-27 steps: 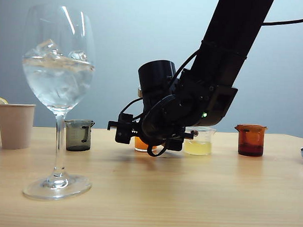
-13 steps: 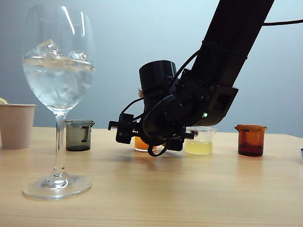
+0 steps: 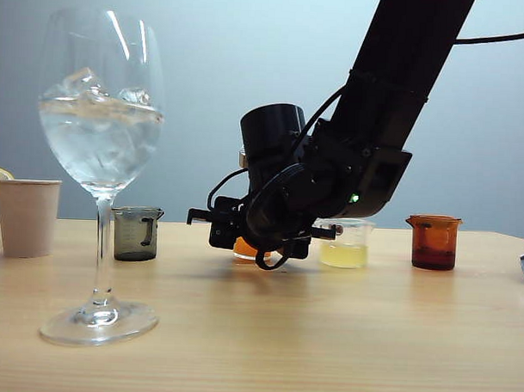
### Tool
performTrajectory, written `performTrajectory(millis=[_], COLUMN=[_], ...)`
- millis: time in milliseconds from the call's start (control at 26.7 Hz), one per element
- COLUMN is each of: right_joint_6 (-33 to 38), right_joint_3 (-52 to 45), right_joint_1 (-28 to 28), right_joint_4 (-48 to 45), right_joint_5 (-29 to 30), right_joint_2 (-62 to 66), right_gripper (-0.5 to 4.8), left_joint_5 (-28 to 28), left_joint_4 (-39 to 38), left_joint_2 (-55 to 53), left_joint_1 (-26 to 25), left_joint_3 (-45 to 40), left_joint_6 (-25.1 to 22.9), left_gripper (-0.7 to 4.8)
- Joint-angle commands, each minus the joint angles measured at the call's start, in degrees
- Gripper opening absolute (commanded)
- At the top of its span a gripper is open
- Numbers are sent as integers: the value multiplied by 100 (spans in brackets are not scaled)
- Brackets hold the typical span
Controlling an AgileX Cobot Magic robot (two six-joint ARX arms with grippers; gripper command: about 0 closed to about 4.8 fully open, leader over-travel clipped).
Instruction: Pick up the second measuring cup from the left, pour the orange juice inside into the goblet, and finally put the measuring cup back in its original place.
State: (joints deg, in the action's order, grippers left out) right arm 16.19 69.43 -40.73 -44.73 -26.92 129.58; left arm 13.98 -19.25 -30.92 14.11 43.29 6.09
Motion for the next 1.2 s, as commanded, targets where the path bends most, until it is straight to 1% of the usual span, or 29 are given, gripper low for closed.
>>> performTrajectory(millis=[37,75,150,262,337,375,600,900,1050,1200], right_joint_6=[7,7,4,-146,-214,-295,-345,-688,-1060,-1091], right_joint_3=[11,11,11,11,11,11,7,2,0,0], right_joint_1=[-20,-20,-26,-50,-90,-103,-192,-179,-170,-144], right_joint_4=[-42,-44,-44,-55,-79,-109,-177,-127,280,752], right_joint_5=[9,9,9,7,4,7,4,9,7,109], right_joint_2=[-26,-26,-26,-39,-39,-46,-221,-675,-1228,-1746], right_gripper=[82,74,41,36,2,-1,-1,-1,-1,-1], left_joint_5=[24,24,24,24,24,22,22,22,22,22], left_joint_4=[70,70,70,70,70,70,70,149,175,175], left_joint_2=[9,9,9,9,9,9,9,13,20,20], left_joint_1=[4,4,4,4,4,4,2,2,2,2], left_joint_3=[33,33,33,33,33,33,33,33,35,33], left_joint_6=[-7,-7,-9,-9,-9,-9,-9,-9,-9,-9], left_gripper=[-4,-4,-4,-4,-4,-4,-4,-4,-4,-4])
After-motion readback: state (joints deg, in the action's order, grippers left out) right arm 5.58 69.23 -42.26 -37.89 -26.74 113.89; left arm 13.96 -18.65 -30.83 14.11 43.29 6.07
